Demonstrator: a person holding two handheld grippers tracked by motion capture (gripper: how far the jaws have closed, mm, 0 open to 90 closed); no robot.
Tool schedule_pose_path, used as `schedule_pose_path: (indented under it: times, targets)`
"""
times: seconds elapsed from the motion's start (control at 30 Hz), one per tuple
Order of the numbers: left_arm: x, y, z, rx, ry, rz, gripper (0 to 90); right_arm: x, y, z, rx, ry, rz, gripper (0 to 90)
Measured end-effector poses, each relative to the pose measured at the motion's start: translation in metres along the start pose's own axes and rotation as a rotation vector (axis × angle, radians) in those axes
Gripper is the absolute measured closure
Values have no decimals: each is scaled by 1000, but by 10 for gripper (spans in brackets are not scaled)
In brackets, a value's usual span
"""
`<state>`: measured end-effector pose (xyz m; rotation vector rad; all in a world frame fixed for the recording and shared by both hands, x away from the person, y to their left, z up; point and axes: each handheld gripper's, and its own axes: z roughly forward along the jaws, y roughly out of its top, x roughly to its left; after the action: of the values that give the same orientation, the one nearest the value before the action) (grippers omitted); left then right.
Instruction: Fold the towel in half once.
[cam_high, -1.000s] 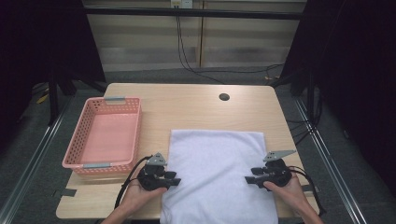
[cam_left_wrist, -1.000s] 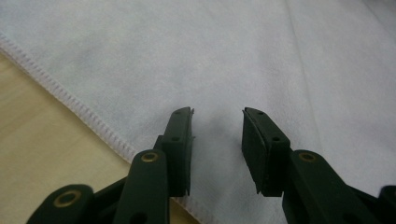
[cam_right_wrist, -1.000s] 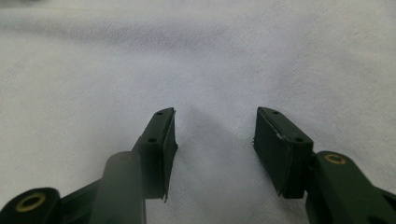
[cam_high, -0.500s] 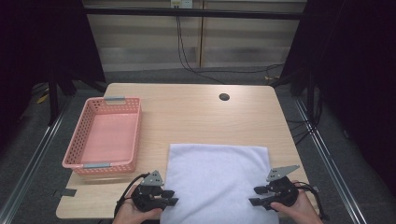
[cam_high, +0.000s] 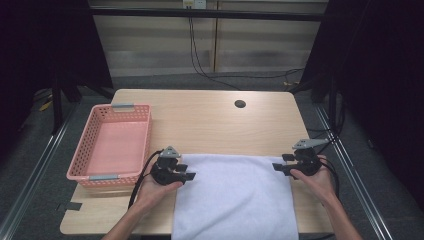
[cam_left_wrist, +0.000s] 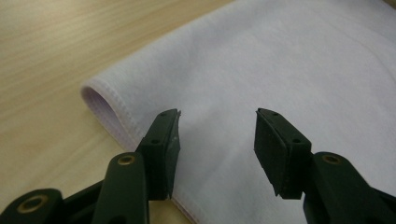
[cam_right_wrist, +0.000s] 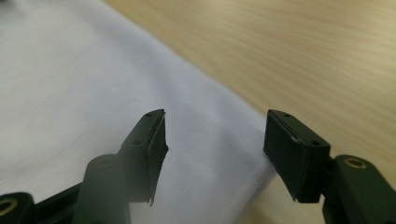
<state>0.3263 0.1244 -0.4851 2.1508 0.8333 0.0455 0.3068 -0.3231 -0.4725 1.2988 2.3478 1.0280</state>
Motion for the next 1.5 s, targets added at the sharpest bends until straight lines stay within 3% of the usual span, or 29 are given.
schedule_pose_path:
  times: [0.07, 0.17, 0.3, 0.4, 0.43, 0.5, 0.57, 0.63, 0.73, 0.8, 0.87, 1.0, 1.07, 1.1, 1.13, 1.17, 1.2, 1.23, 1.27, 1.33, 1.43, 1.5]
  targets:
    - [5, 4, 0, -22, 13, -23, 504, -5, 1, 2, 1, -2, 8, 388]
    - [13, 8, 4, -31, 39, -31, 500, -23, -1, 14, 1, 11, 70, 394]
    - [23, 9, 9, -48, 55, -56, 486, -27, -5, 22, 25, 14, 83, 403]
    - [26, 8, 14, -37, 70, -43, 475, -27, -7, 25, 46, 22, 78, 439]
    - [28, 8, 14, -39, 91, -60, 468, -26, -8, 25, 38, 35, 72, 545]
    - [28, 8, 14, -52, 92, -71, 454, -26, -9, 24, 41, 33, 75, 569]
    - [29, 10, 12, -51, 146, -68, 421, -27, -12, 21, 39, 50, 81, 713]
    - [33, 13, 12, -56, 131, -92, 421, -28, -14, 20, 38, 61, 81, 753]
    - [37, 16, 17, -47, 137, -93, 420, -28, -15, 20, 39, 71, 90, 783]
    - [42, 15, 22, -40, 108, -120, 416, -28, -14, 20, 41, 72, 88, 787]
    - [43, 14, 24, -21, 109, -111, 413, -28, -15, 20, 41, 74, 88, 791]
    - [45, 13, 22, -41, 99, -112, 416, -29, -15, 21, 33, 79, 96, 808]
    - [45, 12, 23, -20, 85, -63, 496, -28, -15, 21, 30, 87, 105, 820]
    - [46, 12, 23, -17, 51, -73, 563, -28, -15, 21, 27, 91, 107, 825]
    - [46, 12, 23, -17, 51, -73, 634, -28, -15, 21, 27, 91, 107, 825]
    - [46, 12, 23, -6, 25, -71, 634, -28, -15, 20, 24, 101, 113, 828]
    - [45, 12, 23, 8, 6, -53, 781, -28, -15, 20, 17, 108, 118, 833]
    - [43, 11, 23, 14, -3, -37, 781, -28, -15, 20, 17, 108, 118, 833]
    - [41, 11, 23, 16, -5, -43, 834, -28, -15, 17, 2, 119, 127, 840]
    - [39, 12, 20, 22, -14, -38, 845, -29, -14, 13, -16, 122, 137, 846]
    - [34, 15, 12, 2, -12, -27, 848, -29, -13, 5, -52, 139, 147, 850]
    - [31, 18, 4, -29, -31, -41, 849, -29, -11, 2, -62, 140, 147, 851]
